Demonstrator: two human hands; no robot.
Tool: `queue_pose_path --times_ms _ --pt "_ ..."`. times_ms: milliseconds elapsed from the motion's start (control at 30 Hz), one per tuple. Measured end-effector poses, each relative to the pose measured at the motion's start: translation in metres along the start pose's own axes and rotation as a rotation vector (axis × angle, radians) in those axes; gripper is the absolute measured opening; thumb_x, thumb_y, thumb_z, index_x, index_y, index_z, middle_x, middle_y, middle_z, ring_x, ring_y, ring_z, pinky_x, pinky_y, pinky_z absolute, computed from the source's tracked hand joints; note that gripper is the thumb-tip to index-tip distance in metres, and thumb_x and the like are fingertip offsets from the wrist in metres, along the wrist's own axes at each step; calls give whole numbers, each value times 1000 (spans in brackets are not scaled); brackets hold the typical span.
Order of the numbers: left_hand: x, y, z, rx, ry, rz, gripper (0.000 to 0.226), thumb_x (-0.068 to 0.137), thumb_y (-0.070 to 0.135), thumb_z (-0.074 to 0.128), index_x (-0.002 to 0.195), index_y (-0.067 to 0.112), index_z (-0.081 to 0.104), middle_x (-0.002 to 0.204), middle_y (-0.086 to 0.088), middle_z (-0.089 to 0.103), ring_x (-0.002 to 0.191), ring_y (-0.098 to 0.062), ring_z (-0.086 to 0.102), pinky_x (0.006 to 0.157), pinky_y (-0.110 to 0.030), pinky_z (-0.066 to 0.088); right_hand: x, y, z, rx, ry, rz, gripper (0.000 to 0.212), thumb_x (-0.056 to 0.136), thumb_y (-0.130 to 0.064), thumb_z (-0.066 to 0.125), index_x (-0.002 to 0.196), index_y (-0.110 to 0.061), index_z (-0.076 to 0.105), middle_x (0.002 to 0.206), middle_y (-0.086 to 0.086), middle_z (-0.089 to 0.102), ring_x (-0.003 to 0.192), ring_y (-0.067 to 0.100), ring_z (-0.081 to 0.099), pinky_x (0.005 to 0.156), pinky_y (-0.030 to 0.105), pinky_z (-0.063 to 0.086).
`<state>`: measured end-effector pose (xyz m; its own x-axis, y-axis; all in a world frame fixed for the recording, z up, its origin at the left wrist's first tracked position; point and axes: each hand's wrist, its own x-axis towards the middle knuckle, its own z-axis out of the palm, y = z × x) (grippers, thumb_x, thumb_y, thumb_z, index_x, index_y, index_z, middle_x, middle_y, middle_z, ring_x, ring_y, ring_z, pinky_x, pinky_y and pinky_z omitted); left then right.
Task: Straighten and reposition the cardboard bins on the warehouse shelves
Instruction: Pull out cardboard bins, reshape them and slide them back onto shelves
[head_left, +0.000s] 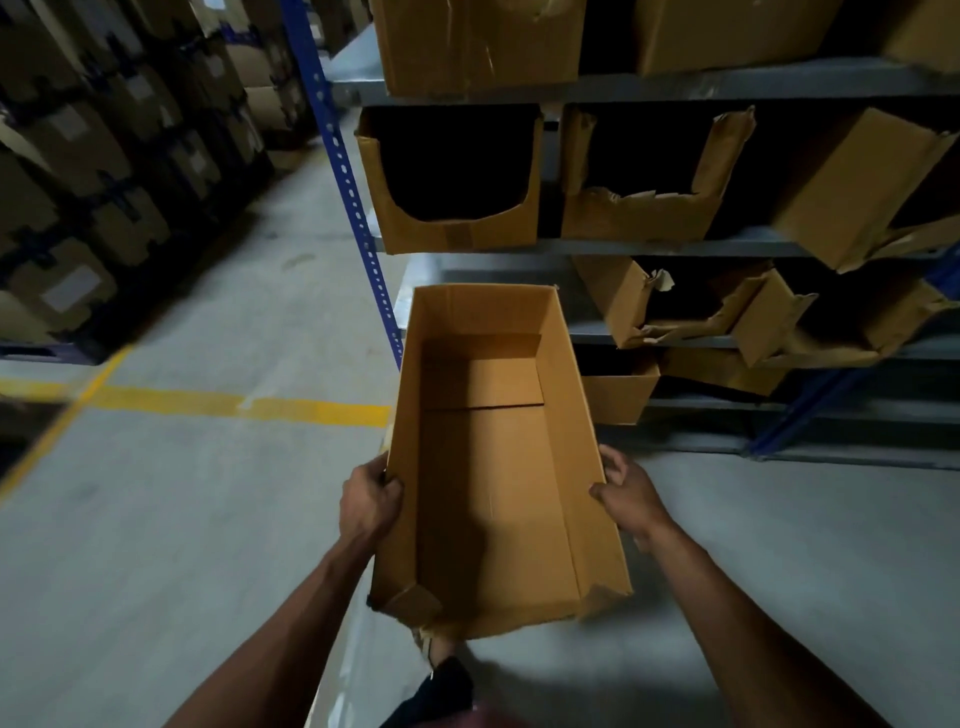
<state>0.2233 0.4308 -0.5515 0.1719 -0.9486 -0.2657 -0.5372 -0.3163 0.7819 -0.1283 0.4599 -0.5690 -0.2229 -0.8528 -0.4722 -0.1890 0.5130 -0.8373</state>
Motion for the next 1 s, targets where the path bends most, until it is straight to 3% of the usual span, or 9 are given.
queue_pose_path --times_ms 167,267,400,567,633,700,833,933,1000 --pt "74 -2 -4 -116 -44 32 39 102 21 63 140 15 68 115 -8 78 91 -26 77 85 -53 65 31 -20 22 -278 72 59 35 97 -17 63 132 -23 59 110 1 66 99 23 61 82 33 48" --pt "110 -9 -6 -150 -83 20 43 98 28 65 140 19 68 119 -7 78 94 -27 77 85 -54 65 50 -28 40 -324 127 96 21 100 -23 59 120 -30 60 112 4 68 98 24 60 89 36 48" --pt "166 -40 -6 -153 -92 45 59 85 47 60 140 27 68 120 -1 78 102 -27 76 88 -53 65 79 -29 65 -367 194 132 34 99 -34 60 132 -28 60 119 6 70 106 29 65 97 45 53" --pt "199 -37 -8 -107 -161 52 50 94 32 60 144 33 63 126 7 76 110 -23 74 95 -51 62 95 -32 103 -353 236 185 42 100 -25 59 142 -20 56 128 11 68 117 36 64 100 48 51" --pt "194 -30 -8 -86 -159 53 47 98 18 61 143 30 65 122 10 74 107 -20 74 94 -41 61 99 -35 117 -369 265 204 43 101 -18 57 144 -14 54 132 15 66 120 39 62 100 47 49" --pt "192 -26 -6 -47 -133 52 47 99 11 61 142 27 67 117 4 76 101 -21 74 87 -33 58 102 -35 126 -380 269 225 45 100 -14 56 145 -12 53 135 17 64 121 41 61 102 46 49" --pt "208 -23 2 13 -94 83 46 100 14 62 143 27 66 120 -5 78 97 -22 72 82 -32 55 114 -42 129 -399 274 235 47 99 -13 55 146 -13 51 137 17 63 123 40 60 104 47 48" --pt "225 -15 7 -63 -132 60 47 99 34 65 145 28 63 130 -3 75 109 -19 72 95 -41 60 128 -62 123 -422 272 221 46 99 -16 56 145 -15 52 134 16 64 120 39 62 99 44 49" --pt "239 -7 9 -138 -189 26 64 89 53 71 148 31 60 138 -2 71 124 -20 69 99 -50 60 141 -83 116 -442 264 206 43 99 -17 57 141 -15 54 131 15 65 117 38 62 94 42 49"
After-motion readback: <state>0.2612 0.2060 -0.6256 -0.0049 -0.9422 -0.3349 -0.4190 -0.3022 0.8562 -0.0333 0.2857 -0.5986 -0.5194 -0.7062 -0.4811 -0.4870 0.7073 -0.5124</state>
